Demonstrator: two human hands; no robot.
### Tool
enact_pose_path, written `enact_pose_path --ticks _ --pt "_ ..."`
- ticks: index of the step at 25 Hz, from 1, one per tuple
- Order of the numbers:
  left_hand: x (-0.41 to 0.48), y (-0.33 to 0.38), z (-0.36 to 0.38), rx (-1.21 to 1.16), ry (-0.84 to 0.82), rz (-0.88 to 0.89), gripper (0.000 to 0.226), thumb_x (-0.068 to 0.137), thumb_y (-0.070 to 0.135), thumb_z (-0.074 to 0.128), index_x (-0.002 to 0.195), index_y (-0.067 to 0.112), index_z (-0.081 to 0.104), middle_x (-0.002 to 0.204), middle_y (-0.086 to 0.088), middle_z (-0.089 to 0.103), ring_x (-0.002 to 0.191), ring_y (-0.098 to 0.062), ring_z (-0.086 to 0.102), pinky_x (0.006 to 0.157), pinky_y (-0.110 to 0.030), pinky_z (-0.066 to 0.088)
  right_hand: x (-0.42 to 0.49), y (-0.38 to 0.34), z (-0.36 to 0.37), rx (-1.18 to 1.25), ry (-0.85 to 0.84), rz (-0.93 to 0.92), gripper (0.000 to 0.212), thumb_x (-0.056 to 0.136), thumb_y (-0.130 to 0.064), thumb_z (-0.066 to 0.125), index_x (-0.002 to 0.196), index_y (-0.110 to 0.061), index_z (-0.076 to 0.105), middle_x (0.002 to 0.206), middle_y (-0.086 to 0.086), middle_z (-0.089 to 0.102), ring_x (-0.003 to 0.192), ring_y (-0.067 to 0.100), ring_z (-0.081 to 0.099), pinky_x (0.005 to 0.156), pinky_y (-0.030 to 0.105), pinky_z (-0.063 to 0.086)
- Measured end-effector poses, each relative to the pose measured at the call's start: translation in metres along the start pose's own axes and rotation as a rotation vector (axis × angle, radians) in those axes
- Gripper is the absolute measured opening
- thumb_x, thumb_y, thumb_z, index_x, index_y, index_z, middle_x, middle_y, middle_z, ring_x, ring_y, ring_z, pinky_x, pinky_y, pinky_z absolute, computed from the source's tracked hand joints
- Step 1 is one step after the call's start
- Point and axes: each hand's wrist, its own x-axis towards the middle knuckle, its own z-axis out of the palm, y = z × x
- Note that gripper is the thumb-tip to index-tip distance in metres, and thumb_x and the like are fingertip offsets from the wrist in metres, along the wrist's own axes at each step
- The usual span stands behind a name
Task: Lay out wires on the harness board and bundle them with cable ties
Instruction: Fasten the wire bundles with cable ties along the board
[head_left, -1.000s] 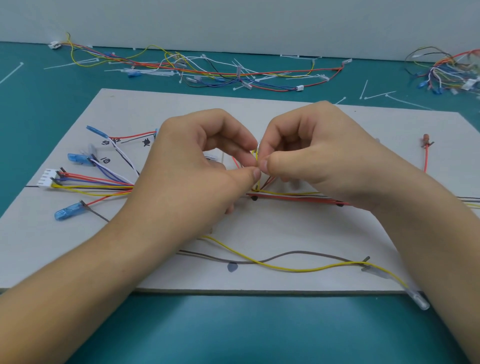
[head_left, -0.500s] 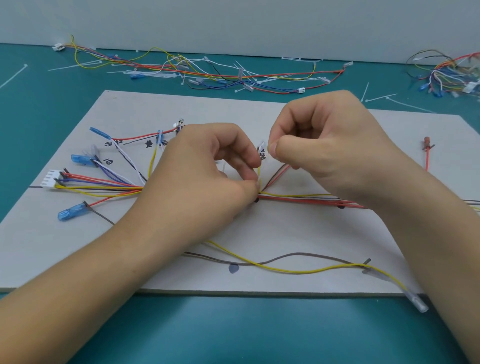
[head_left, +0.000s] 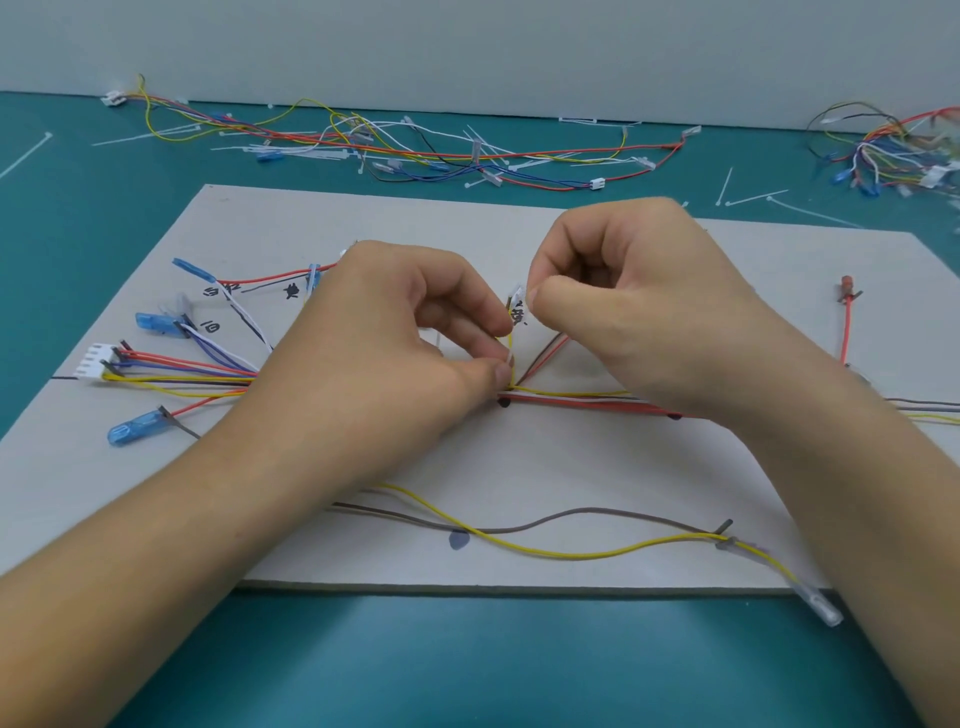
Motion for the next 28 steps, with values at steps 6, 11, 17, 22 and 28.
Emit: enact_pose_path --ticks 6,11,17,22,28 --pt "0.002 0.002 -0.001 0.099 -0.031 0.018 0.021 0.075 0.006 0.085 0.076 0.023 0.072 0.072 0.009 0.076 0.034 0.004 0.05 0.041 -0.007 0.034 -0.001 -0.003 -0.001 -0.121 0.106 -0.066 0.009 0.078 -0.019 0.057 0.071 -0.021 0.062 0.06 -0.007 0.058 0.051 0.003 0.047 0.048 0.015 0.037" --pt "0.001 0.003 0.0 0.164 -0.051 0.036 0.021 0.075 0.007 0.085 0.075 0.023 0.071 0.072 0.011 0.076 0.035 0.005 0.05 0.041 -0.006 0.033 -0.002 -0.002 0.001 -0.175 0.16 -0.089 0.012 0.082 -0.014 0.06 0.072 -0.02 0.062 0.059 -0.008 0.058 0.052 0.004 0.049 0.049 0.014 0.037" --pt "-0.002 0.003 0.002 0.312 -0.01 0.118 0.022 0.073 0.012 0.085 0.076 0.028 0.07 0.071 0.018 0.074 0.046 0.014 0.051 0.051 -0.005 0.034 -0.003 -0.004 0.005 -0.188 0.195 -0.083 0.013 0.083 -0.013 0.06 0.073 -0.021 0.061 0.062 -0.009 0.058 0.055 0.005 0.05 0.05 0.014 0.037" --pt "-0.004 -0.002 0.004 0.334 0.011 0.187 0.031 0.076 0.016 0.082 0.089 0.036 0.062 0.08 0.023 0.072 0.057 0.018 0.049 0.057 -0.021 0.035 0.002 -0.005 -0.008 -0.245 0.107 0.054 0.014 0.084 -0.017 0.063 0.072 -0.021 0.067 0.061 -0.005 0.065 0.057 0.005 0.057 0.056 0.024 0.045" --pt "-0.007 -0.004 0.007 0.486 -0.031 0.345 0.019 0.084 0.022 0.074 0.1 0.034 0.073 0.085 0.017 0.068 0.064 0.018 0.046 0.062 -0.014 0.034 0.004 0.006 -0.034 -0.42 0.113 0.247 0.016 0.09 -0.024 0.06 0.078 -0.023 0.07 0.068 -0.011 0.067 0.06 0.005 0.059 0.053 0.021 0.037"
